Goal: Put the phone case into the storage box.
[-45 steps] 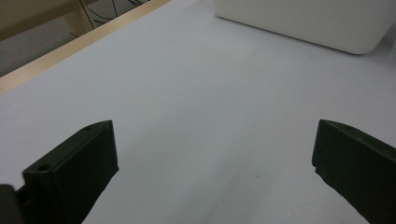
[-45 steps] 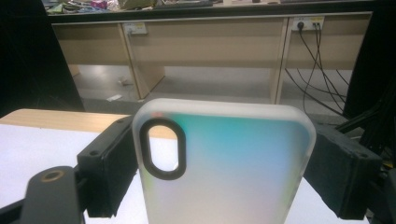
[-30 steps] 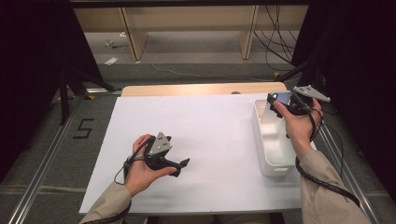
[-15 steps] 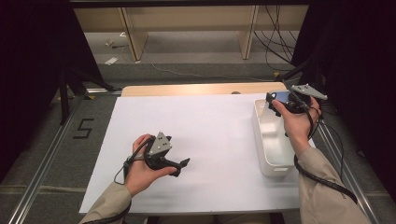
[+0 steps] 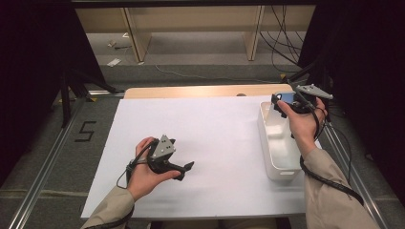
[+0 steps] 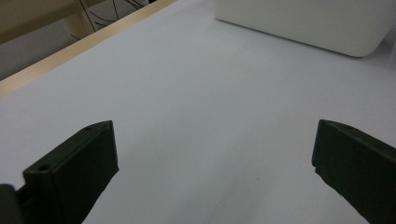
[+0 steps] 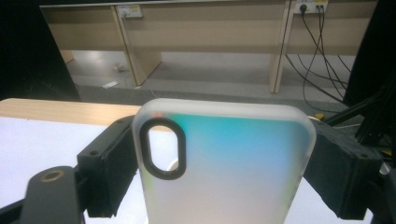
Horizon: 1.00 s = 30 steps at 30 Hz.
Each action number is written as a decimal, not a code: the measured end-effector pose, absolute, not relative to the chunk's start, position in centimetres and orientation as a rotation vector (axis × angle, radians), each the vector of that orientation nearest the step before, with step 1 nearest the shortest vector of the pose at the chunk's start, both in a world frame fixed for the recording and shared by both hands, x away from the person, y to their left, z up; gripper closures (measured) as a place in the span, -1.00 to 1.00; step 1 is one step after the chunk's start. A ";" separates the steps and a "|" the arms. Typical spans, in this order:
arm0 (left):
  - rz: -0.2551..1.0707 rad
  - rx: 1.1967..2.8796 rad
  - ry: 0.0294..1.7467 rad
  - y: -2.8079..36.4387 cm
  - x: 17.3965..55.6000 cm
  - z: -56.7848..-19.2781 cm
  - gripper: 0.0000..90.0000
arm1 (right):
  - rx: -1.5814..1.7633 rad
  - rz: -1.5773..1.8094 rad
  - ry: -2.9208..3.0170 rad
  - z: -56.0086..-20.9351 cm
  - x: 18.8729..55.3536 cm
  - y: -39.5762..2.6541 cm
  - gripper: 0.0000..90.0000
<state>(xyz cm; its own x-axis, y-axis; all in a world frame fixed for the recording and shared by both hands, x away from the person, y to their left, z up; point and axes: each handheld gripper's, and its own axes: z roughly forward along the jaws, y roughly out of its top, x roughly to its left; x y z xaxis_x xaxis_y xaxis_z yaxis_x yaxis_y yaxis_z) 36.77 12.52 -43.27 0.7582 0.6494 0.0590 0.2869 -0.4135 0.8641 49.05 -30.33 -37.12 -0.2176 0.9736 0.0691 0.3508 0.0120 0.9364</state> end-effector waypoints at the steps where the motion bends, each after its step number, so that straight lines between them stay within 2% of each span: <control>1: 0.485 2.013 0.706 12.5 36.8 -43.3 -1.00 | 1.378 1.212 1.637 -37.1 49.1 -30.3 -0.60; 30: 0.486 2.007 0.705 12.5 36.8 -43.2 -1.00 | 1.401 1.183 1.660 -37.3 49.9 -30.0 -0.60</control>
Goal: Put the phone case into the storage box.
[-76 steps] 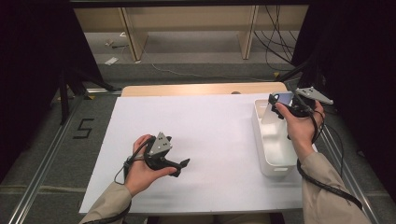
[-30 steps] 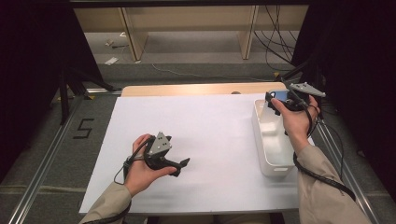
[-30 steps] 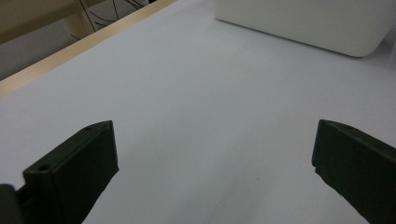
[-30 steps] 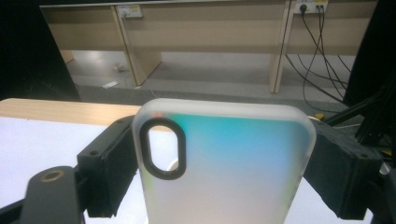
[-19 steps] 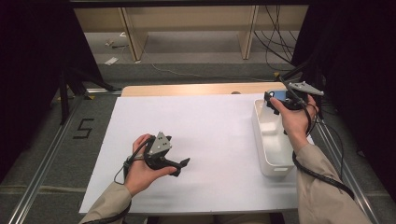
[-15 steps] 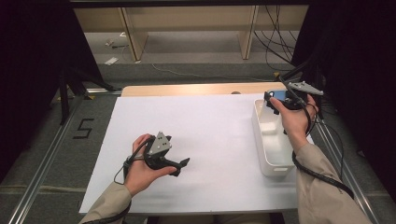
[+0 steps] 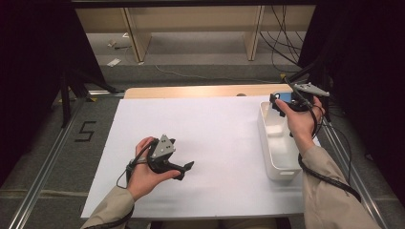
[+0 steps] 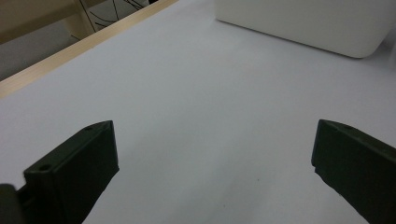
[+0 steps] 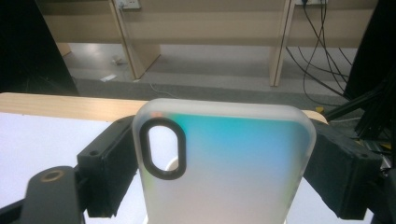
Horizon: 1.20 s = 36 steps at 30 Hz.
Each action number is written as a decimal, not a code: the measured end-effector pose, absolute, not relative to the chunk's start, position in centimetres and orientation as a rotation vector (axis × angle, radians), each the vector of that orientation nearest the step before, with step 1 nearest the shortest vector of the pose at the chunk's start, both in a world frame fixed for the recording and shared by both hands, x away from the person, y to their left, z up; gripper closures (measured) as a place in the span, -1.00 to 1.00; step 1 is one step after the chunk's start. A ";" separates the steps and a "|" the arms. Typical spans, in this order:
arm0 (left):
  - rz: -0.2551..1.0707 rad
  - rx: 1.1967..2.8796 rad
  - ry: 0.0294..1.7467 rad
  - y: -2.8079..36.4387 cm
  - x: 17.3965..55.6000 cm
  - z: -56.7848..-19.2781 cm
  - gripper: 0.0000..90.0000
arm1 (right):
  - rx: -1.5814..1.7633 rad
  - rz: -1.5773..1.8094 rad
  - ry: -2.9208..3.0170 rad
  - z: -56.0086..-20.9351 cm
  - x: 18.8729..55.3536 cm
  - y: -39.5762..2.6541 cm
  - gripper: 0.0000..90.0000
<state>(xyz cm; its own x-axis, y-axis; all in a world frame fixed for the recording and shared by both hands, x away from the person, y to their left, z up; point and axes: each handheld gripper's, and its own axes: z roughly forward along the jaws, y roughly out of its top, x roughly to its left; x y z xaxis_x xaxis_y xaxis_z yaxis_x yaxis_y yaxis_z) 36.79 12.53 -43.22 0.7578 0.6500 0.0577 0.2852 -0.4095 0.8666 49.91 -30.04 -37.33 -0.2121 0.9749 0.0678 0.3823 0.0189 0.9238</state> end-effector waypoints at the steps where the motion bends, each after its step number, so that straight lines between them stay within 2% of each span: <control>1: 0.486 2.005 0.705 12.5 36.8 -43.2 -1.00 | 1.403 1.182 1.659 -37.3 49.9 -30.0 -0.60; 36: 0.486 2.007 0.705 12.6 36.8 -43.2 -1.00 | 1.414 1.139 1.666 -37.7 50.9 -30.0 -0.60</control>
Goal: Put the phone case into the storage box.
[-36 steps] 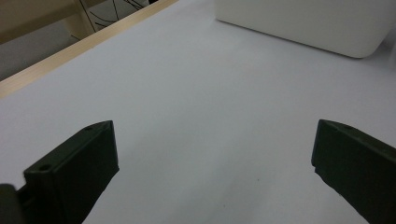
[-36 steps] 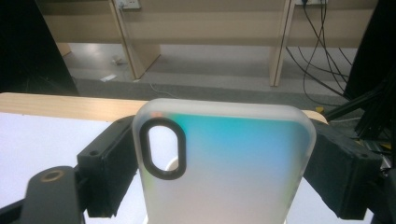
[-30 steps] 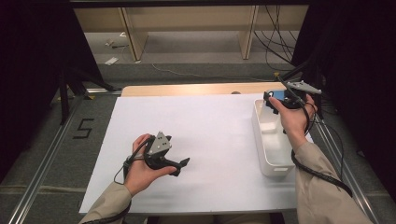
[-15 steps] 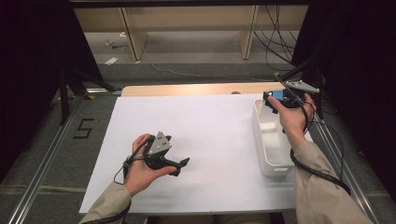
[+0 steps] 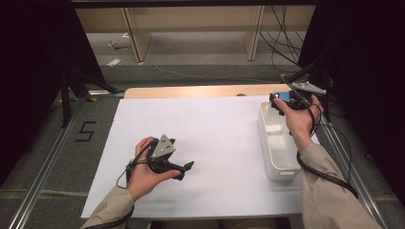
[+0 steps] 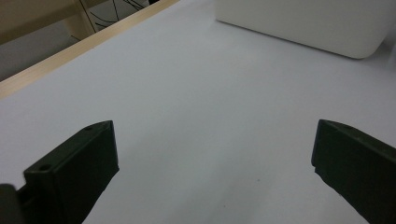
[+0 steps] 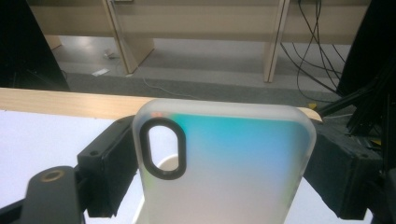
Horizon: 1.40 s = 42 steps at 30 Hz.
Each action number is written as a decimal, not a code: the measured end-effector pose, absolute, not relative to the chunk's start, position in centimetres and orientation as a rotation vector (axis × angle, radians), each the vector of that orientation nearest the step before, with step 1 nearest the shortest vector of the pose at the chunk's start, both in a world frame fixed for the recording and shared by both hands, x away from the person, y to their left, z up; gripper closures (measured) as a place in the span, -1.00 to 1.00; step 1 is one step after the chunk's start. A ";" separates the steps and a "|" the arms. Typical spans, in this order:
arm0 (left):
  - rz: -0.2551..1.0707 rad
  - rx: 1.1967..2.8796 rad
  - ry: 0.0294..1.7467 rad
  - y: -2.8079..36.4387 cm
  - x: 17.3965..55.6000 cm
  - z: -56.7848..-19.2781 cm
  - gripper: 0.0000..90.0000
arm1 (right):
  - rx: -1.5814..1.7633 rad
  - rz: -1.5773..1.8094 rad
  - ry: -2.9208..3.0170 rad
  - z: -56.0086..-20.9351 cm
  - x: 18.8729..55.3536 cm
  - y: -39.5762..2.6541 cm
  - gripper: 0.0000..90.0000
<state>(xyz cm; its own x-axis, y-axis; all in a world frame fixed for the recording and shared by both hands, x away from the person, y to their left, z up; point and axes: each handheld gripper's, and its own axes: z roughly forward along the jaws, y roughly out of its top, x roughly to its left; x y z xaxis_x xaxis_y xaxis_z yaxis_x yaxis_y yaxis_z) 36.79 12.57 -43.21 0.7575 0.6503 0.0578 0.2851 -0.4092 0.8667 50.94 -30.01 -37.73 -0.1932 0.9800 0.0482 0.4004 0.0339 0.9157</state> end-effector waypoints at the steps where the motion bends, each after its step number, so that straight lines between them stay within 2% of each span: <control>1: 0.486 2.007 0.705 12.6 36.8 -43.2 -1.00 | 1.415 1.137 1.666 -37.7 51.0 -30.0 -0.60; 42: 0.486 2.003 0.705 12.6 36.8 -43.2 -1.00 | 1.404 1.075 1.697 -38.5 51.9 -29.4 -0.60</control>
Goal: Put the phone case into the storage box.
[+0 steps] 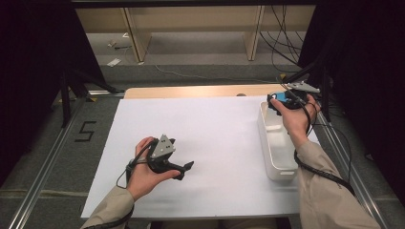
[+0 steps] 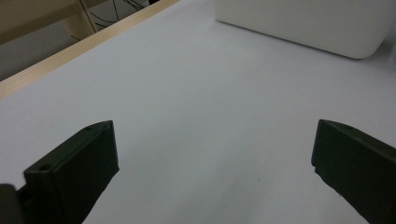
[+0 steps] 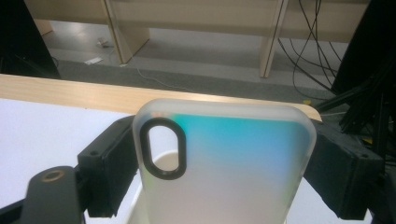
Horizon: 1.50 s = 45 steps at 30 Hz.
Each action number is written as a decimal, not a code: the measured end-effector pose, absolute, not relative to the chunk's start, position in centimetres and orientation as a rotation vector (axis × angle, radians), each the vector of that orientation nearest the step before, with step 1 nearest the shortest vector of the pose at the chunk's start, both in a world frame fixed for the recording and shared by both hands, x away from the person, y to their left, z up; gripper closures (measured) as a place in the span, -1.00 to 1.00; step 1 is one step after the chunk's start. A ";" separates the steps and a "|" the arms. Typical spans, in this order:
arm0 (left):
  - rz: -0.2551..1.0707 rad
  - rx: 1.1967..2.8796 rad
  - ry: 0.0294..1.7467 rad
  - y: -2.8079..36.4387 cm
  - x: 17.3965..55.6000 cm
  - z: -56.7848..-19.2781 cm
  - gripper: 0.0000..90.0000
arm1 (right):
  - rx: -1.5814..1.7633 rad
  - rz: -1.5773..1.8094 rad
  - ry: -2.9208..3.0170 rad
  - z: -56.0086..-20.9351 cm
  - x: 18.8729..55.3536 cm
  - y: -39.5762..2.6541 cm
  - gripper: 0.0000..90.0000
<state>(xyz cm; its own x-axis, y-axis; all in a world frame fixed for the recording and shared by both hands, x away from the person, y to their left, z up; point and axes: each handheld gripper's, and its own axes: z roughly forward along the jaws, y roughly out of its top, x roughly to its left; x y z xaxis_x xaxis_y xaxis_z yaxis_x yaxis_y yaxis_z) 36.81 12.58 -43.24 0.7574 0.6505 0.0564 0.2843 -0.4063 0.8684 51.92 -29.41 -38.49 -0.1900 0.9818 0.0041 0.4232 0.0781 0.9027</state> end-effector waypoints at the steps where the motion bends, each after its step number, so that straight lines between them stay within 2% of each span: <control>1: 0.486 2.004 0.704 12.6 36.8 -43.2 -1.00 | 1.405 1.075 1.698 -38.5 52.0 -29.4 -0.60; 45: 0.482 2.007 0.705 12.6 36.8 -43.3 -1.00 | 1.387 1.024 1.724 -39.4 52.9 -28.8 -0.60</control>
